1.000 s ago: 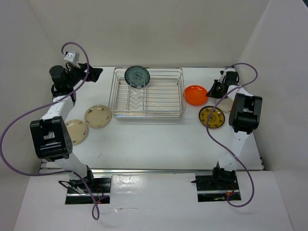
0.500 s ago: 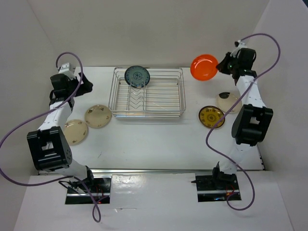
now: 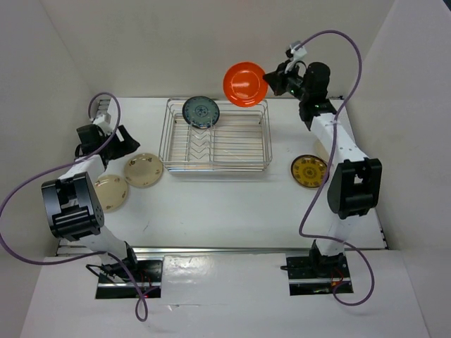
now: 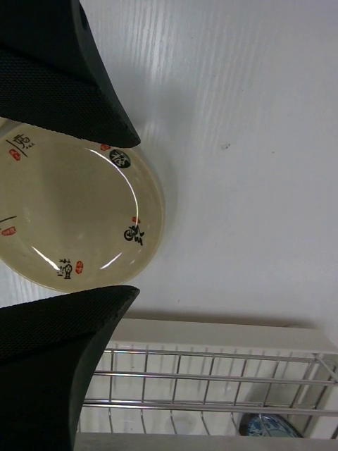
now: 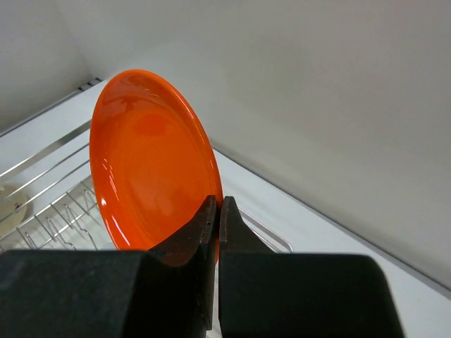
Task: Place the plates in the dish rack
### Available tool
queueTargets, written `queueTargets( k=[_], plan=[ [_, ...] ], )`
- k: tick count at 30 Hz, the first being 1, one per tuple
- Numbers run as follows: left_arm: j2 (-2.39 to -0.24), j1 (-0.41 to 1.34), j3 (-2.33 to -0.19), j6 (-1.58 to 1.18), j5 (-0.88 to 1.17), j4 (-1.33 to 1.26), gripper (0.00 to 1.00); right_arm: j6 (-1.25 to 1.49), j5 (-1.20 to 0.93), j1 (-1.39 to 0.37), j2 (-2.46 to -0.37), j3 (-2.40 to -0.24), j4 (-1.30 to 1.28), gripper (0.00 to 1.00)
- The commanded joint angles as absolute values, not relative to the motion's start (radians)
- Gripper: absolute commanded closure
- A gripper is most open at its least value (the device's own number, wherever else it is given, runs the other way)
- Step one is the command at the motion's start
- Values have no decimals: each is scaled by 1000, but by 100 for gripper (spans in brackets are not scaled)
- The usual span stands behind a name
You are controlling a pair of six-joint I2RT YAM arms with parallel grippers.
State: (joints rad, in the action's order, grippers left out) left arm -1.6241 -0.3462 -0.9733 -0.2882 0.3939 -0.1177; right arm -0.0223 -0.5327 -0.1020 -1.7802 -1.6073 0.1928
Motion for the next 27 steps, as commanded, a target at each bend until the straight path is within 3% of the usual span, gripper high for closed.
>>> queueTargets(
  k=[1,8,27],
  plan=[
    [-1641,-351,-965,-242,463,-169,15,-64,-555,-132,-1821,-1609,397,100],
    [-1661,-351,-986,-218,436,-115,17,-216,-512,-274,-1989,-1785,383,100],
    [-1672,-351,-983,-187,379,-137,17,-318,-325,-394,-2174,-1805,615,100]
  ],
)
